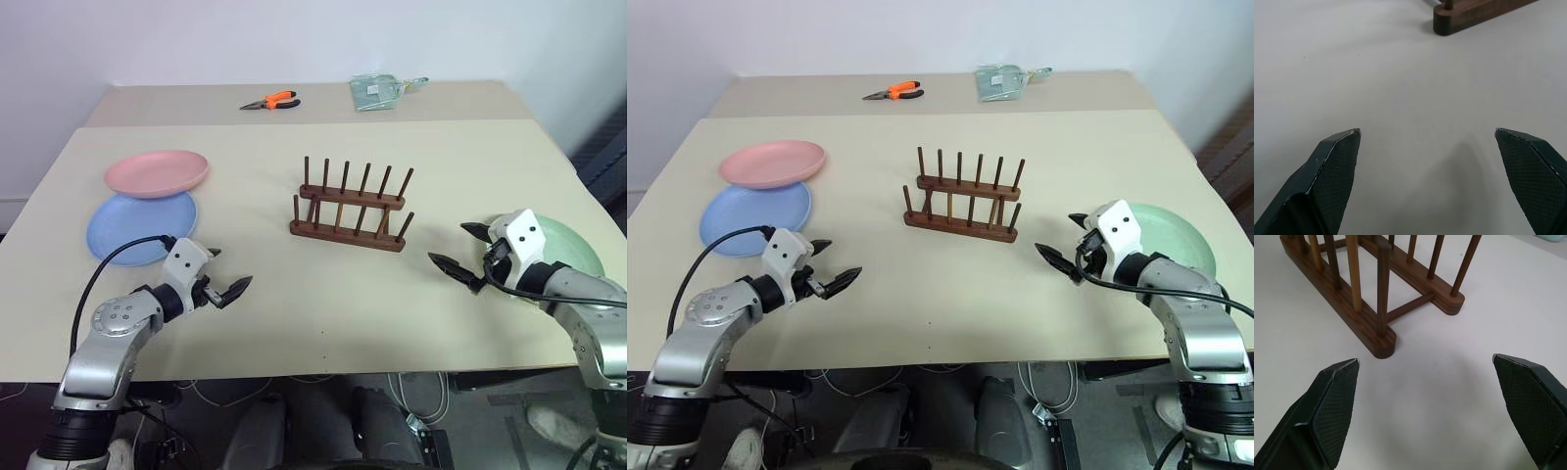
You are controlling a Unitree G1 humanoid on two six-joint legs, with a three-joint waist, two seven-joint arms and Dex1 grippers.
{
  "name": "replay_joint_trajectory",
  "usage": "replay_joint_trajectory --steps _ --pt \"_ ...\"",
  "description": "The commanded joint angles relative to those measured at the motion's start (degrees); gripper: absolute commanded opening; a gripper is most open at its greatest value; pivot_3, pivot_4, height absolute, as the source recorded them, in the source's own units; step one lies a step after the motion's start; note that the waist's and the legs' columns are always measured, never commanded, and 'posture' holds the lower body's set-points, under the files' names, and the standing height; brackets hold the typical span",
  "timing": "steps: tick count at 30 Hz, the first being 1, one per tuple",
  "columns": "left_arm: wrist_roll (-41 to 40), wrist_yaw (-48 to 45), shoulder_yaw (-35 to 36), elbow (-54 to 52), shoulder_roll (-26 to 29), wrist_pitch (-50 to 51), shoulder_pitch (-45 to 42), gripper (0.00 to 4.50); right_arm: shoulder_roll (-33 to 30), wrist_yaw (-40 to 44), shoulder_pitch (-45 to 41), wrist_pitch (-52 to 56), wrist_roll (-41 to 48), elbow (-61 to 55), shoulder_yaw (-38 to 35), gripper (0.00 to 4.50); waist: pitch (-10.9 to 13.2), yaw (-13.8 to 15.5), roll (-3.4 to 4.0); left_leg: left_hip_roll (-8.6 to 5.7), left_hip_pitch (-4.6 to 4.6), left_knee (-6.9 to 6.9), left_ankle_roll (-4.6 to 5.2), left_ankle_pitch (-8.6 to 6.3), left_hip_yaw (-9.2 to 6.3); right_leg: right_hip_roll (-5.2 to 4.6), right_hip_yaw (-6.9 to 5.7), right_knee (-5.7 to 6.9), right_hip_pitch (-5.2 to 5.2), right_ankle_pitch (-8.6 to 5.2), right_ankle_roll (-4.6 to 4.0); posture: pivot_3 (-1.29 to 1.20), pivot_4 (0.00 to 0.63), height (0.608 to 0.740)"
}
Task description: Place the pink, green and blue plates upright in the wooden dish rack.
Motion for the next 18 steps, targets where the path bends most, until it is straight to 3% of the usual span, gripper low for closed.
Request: replay_joint_trajectory --steps 1,10,18 --pt "1.44 1.0 -0.95 1.53 -0.66 -2.73 -1.45 4.5 0.63 -1.49 -1.97 -2.81 -1.93 0.28 0.58 4.46 0.0 0.0 0.0 0.0 0.0 0.0 0.0 0.0 0.0 0.0 0.0 0.0 0.0 0.0 0.0 0.0 0.15 0.74" --pt "3.48 -1.68 -6.35 12.15 -3.08 -6.87 -11.12 4.5 1.23 0.62 -1.85 0.81 0.81 -2.28 2.46 4.46 0.0 0.32 -0.01 -0.04 -0.01 0.02 0.0 0.0 -0.03 0.0 -0.04 0.0 0.01 0.09 0.03 0.0 0.15 0.74" --pt "10.77 -14.72 -16.8 52.56 -10.18 -23.47 -39.16 4.5 5.91 -7.97 6.16 3.46 -1.19 -15.06 2.87 4.46 -0.04 1.24 -0.04 -0.09 -0.11 0.15 0.04 -0.01 -0.06 0.0 -0.11 -0.05 0.02 0.16 0.14 0.0 0.15 0.74"
